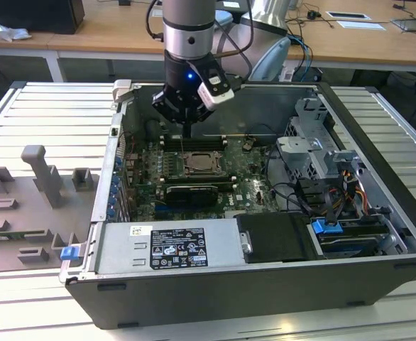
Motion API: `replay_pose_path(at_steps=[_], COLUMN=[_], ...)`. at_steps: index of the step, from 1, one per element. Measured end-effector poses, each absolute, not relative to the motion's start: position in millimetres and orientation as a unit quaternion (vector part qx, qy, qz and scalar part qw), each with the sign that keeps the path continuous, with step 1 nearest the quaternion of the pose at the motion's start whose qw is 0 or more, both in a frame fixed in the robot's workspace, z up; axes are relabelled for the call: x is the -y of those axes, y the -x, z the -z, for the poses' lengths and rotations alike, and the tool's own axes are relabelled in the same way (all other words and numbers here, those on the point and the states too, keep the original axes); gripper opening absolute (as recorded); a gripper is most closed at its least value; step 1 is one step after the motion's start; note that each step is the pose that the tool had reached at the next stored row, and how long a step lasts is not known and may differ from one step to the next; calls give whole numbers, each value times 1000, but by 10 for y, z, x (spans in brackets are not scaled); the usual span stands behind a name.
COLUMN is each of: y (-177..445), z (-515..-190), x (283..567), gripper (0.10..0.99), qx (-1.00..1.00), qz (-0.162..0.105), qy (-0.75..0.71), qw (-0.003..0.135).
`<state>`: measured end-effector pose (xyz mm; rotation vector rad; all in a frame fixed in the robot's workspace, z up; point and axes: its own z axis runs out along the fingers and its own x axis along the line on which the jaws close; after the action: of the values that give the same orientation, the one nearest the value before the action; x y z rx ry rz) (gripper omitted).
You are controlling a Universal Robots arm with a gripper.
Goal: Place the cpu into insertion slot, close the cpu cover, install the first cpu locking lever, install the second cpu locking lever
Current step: 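Install the first cpu locking lever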
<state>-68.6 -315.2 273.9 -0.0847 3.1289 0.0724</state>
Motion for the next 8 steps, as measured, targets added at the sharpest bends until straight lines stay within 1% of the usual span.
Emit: replay_pose_path(at_steps=[2,8], y=[691,743], z=[-2727,-2698], x=[3152,3153], gripper=[106,106], qx=[-999,-999], qz=[-23,-23], qy=[33,38], qw=[9,10])
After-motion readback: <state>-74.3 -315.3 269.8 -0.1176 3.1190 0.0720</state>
